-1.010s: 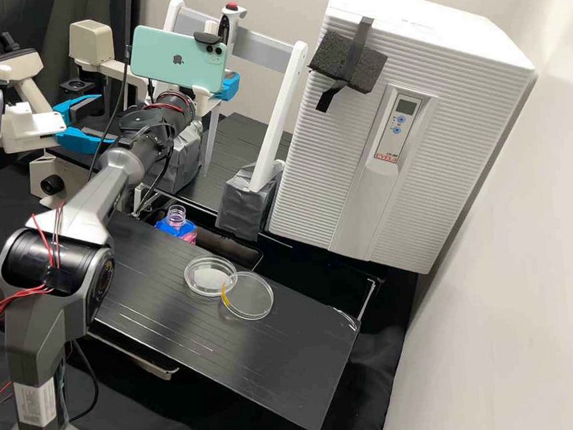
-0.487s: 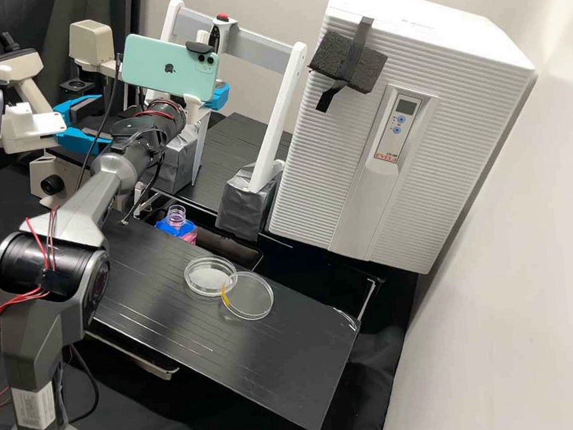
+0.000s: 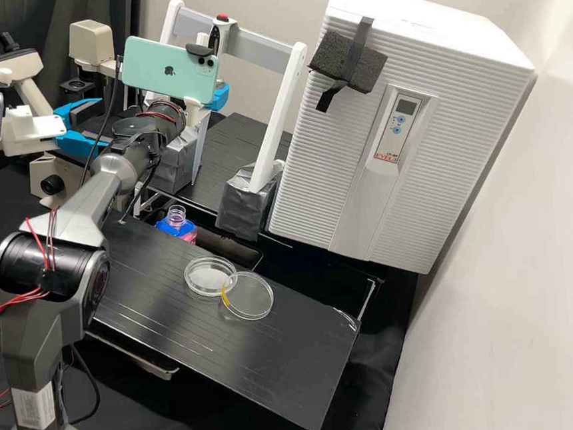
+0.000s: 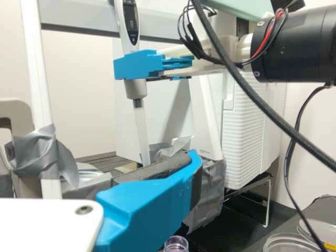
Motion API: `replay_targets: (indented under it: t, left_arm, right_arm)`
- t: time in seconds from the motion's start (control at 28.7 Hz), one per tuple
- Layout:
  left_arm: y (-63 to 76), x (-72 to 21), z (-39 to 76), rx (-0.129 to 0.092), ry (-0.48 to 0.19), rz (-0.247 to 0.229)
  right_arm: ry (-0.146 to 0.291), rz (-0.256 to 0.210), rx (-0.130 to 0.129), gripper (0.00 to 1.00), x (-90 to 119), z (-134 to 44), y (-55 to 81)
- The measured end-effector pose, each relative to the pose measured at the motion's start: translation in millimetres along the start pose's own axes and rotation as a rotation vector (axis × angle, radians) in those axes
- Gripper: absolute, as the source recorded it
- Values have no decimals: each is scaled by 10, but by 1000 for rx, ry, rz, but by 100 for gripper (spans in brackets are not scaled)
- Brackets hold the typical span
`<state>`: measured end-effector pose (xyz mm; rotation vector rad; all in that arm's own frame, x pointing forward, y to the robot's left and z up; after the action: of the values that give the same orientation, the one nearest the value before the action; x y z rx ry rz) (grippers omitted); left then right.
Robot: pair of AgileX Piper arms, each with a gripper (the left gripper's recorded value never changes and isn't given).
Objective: Use the pipette
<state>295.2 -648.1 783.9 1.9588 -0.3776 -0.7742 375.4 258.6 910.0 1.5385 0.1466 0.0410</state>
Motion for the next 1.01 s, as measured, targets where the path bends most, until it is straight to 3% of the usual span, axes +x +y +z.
replay_targets:
  t: [0.59, 0.87, 1.01]
  left_arm:
    - [-4, -2, -1, 0, 0, -1]
    - [-61, -26, -10, -5, 5, -19]
    - [-68, -23, 7, 11, 5, -17]
  right_arm:
    - [-53, 5, -15, 100, 19, 63, -62]
    - [-42, -16, -13, 100, -46, 23, -169]
    - [-23, 1, -23, 100, -173, 4, -146]
